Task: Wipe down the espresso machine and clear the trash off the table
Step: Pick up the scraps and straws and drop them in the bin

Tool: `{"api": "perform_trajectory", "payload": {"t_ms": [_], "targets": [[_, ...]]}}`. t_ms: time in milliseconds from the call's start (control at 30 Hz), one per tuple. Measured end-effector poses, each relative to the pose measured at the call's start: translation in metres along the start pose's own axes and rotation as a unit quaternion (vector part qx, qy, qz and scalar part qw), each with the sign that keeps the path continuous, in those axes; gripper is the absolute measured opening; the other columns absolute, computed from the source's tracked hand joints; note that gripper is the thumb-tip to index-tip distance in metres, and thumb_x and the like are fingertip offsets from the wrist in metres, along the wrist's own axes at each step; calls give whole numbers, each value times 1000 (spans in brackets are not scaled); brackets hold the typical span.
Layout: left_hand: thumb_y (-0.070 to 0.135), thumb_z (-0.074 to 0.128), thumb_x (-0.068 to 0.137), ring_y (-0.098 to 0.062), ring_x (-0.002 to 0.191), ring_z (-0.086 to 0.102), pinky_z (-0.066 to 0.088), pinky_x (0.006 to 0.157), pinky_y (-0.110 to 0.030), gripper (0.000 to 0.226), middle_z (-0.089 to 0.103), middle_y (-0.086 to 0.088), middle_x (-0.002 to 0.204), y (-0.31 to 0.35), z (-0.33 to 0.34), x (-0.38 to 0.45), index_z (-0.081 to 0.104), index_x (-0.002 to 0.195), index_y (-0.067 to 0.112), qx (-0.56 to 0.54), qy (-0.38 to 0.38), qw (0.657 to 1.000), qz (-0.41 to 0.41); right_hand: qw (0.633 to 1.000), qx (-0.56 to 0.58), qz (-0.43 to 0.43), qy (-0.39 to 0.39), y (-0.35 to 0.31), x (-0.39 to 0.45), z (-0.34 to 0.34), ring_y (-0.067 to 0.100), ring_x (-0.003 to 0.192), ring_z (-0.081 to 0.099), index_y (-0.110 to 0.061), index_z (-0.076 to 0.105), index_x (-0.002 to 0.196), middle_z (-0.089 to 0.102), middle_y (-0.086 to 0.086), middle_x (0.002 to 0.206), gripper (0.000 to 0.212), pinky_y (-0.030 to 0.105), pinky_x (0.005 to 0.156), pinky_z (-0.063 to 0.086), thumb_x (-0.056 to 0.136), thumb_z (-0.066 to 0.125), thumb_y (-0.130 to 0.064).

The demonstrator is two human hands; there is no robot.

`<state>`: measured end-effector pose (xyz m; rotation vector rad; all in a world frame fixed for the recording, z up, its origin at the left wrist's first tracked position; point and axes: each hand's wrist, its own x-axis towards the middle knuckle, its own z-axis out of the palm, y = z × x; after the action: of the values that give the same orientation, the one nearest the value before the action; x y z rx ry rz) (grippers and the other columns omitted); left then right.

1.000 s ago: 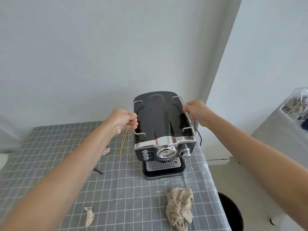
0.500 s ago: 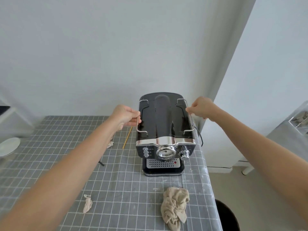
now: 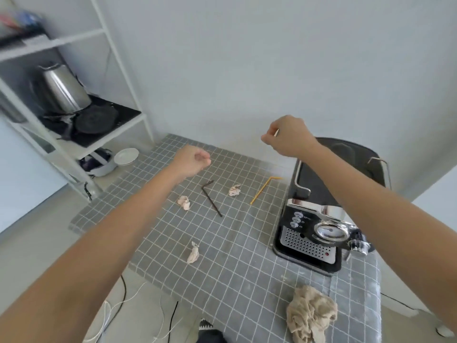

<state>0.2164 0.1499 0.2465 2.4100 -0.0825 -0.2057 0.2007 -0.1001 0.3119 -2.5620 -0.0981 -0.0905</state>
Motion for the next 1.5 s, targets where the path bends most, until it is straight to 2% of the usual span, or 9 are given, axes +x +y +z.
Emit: {"api": "perform_trajectory", "payload": {"t_ms": [200, 367, 633, 800, 900, 1000, 1200, 1333, 1500], "targets": [[20, 58, 93, -25, 119, 57, 40, 99, -31, 39, 60, -10, 132, -134, 12, 25, 57, 131, 9, 88, -18, 993, -79, 994, 0, 19, -109, -39, 41, 89, 25, 87, 63, 5, 70, 96, 70, 14, 96, 32, 28, 71, 42, 94, 62, -26], [22, 60, 92, -28, 124, 52, 41, 96, -30, 52, 49, -14, 141, -212, 47, 54, 44, 140, 10, 115, -65, 989, -71, 976, -11, 113, -186, -29, 63, 157, 21, 69, 59, 12, 68, 95, 64, 21, 73, 39, 22, 55, 47, 96, 58, -25], [43, 55, 92, -31, 149, 6, 18, 115, -54, 64, 4, -8, 162, -260, 107, 87, 29, 149, 28, 201, -85, 975, 48, 936, -33, 255, -238, 20, 66, 226, 34, 91, 67, 1, 69, 108, 71, 19, 103, 30, 41, 86, 54, 96, 53, -21], [16, 54, 95, -30, 146, 21, 18, 116, -55, 43, 23, -12, 157, -279, 127, 85, 49, 137, 18, 141, -61, 987, 54, 930, -80, 255, -252, 39, 69, 249, 34, 113, 61, -2, 63, 121, 65, 16, 123, 32, 42, 98, 50, 99, 50, -20], [-3, 53, 90, -30, 122, 50, 45, 105, -44, 34, 49, -16, 134, -290, 127, 75, 60, 123, 5, 73, -19, 990, 117, 939, -64, 250, -230, 54, 78, 267, 32, 124, 53, -9, 52, 134, 57, 12, 136, 39, 37, 102, 43, 97, 55, -22], [-17, 54, 82, -24, 106, 56, 47, 96, -26, 41, 53, -15, 119, -287, 119, 56, 62, 118, 2, 46, -5, 989, 144, 950, -50, 222, -212, 68, 90, 291, 35, 134, 42, -18, 39, 145, 46, 16, 147, 55, 39, 106, 37, 94, 61, -21], [-21, 52, 79, -11, 95, 53, 39, 90, -7, 46, 54, -14, 112, -266, 124, -4, 62, 117, 2, 9, -21, 982, 187, 949, -128, 159, -239, 90, 109, 327, 47, 143, 26, -37, 11, 155, -14, 12, 164, 70, 51, 115, 31, 100, 50, -17], [-1, 53, 89, -14, 94, 61, 53, 80, -21, 37, 52, -9, 118, -257, 143, -34, 57, 124, 12, 14, -93, 977, 193, 948, -176, 93, -246, 103, 96, 341, 43, 147, 17, -18, 26, 153, 12, 16, 163, 54, 49, 119, 22, 103, 45, -18], [67, 43, 88, -15, 106, 55, 50, 91, -33, 54, 53, -3, 124, -263, 167, -55, 57, 120, 25, 162, -117, 941, 272, 984, -87, 32, -152, 108, 63, 337, 31, 112, 53, -4, 60, 118, 55, 15, 123, 28, 41, 99, 47, 93, 52, 4]]}}
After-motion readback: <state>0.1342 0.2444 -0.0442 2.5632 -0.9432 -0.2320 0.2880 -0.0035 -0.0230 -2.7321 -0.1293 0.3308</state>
